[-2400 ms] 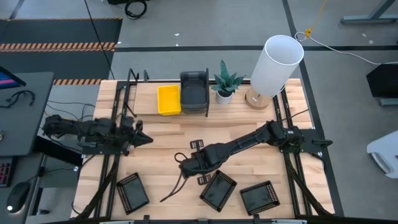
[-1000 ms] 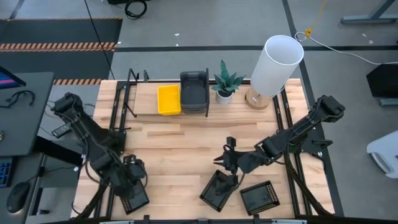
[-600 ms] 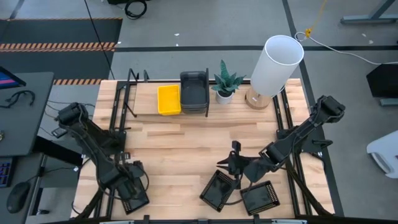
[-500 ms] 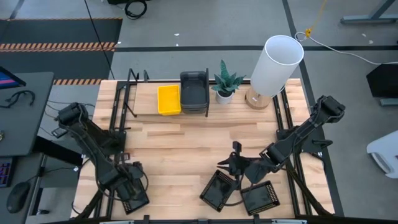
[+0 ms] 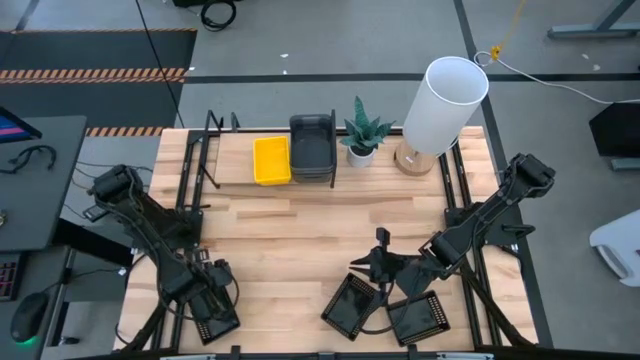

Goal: Stack baskets on shelf by color
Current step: Stack the left black bin into the middle black bin

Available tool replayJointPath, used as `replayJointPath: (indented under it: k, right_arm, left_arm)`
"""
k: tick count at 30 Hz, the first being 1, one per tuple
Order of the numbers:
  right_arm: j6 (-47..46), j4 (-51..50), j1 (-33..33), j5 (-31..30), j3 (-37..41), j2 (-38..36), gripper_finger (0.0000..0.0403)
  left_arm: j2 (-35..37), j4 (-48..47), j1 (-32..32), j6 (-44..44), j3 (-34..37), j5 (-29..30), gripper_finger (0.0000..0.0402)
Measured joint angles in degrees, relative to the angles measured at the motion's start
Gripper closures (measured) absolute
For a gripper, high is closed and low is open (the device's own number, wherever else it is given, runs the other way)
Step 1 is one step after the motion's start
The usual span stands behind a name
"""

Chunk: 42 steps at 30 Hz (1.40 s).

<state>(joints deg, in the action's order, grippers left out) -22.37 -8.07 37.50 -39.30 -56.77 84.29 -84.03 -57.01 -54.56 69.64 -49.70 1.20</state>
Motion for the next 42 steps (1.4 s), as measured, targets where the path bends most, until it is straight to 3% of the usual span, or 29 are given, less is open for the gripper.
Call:
replayJointPath:
  k: [8,15,17,22,26,32,37,42]
  right_arm:
    - [0.69,0.86,0.0,-0.1,0.0,0.02,0.0355]
    - [1.11,1.21,0.0,-0.1,0.0,0.02,0.0355]
    - [1.04,0.91,0.0,-0.08,0.0,0.02,0.0355]
    - [-0.57,-2.14,0.0,3.08,0.0,0.02,0.0355]
    - [-11.37,-9.54,-0.64,5.56,0.0,0.02,0.0356]
    - [-28.62,-20.71,-2.23,15.15,0.0,0.07,0.0369]
    - [-35.64,-27.89,-2.0,16.05,0.0,0.07,0.038]
    - [-36.8,-30.15,-0.38,15.28,0.0,0.07,0.0381]
  left_arm:
    - [0.0,2.32,1.79,0.12,3.85,-3.59,0.0254]
    - [0.02,3.98,3.94,0.81,5.39,-3.92,0.0372]
    - [0.04,4.33,5.44,1.4,5.36,-4.17,0.039]
    - [0.04,5.19,9.81,-2.91,4.45,-2.36,0.0395]
    - [0.02,3.86,13.48,-9.53,0.19,2.24,0.0397]
    - [0.0,4.17,18.15,-24.14,-7.77,12.86,0.0397]
    - [0.0,12.78,22.08,-37.13,-11.86,19.74,0.0397]
    - [0.0,24.36,25.25,-49.56,-14.47,20.58,0.0397]
